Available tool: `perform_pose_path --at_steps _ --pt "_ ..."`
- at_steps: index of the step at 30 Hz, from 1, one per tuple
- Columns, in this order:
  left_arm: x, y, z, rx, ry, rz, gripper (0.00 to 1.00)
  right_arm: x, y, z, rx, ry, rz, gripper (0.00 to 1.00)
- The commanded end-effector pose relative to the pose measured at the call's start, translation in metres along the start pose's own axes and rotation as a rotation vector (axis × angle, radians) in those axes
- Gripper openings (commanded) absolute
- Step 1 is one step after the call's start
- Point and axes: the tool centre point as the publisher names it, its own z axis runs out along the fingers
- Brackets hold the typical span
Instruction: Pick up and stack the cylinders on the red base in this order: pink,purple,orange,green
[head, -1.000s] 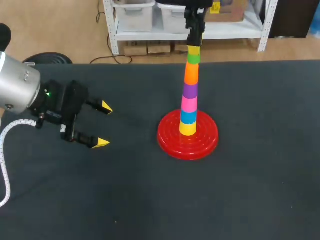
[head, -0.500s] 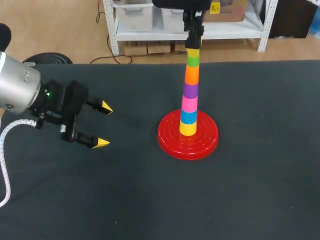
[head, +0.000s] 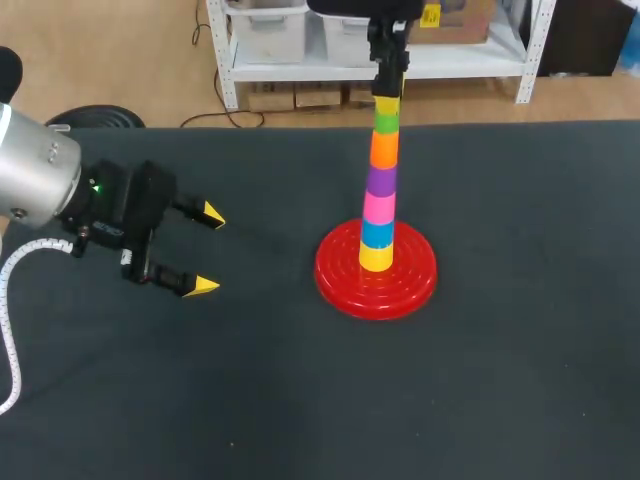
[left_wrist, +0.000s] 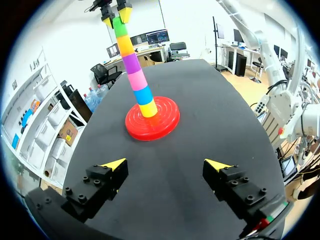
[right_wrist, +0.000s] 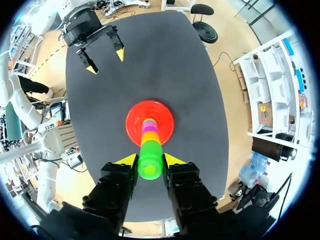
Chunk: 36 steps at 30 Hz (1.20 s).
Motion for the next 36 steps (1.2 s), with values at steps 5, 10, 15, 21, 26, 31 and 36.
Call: perform_pose_path --at_steps 5,10,15,21,26,31,36 --pt "0.001 0.001 0.0 0.001 -0.002 0.002 1.0 0.0 -0.005 0.007 -0.033 -0.022 -0.001 0.0" --pt "0.001 0.001 0.0 0.001 -0.002 0.002 1.0 0.001 -0.007 0.012 -0.05 -0.016 0.005 0.0" --pt "0.001 0.001 0.0 0.001 -0.002 0.002 1.0 0.003 -0.008 0.015 -0.057 -0.013 0.006 0.0" --pt "0.001 0.001 0.0 0.001 -0.002 0.002 1.0 0.004 -0.009 0.017 -0.06 -0.021 0.01 0.0" --pt "0.001 0.001 0.0 0.001 -0.002 0.002 1.0 0.007 -0.007 0.015 -0.038 -0.057 0.033 0.0" --pt "0.001 0.001 0.0 0.001 -0.002 0.002 1.0 0.012 -0.001 0.011 0.0 -0.09 0.042 1.0" --pt "0.001 0.001 0.0 0.001 -0.002 0.002 1.0 0.02 0.005 0.005 0.02 -0.141 0.056 1.0"
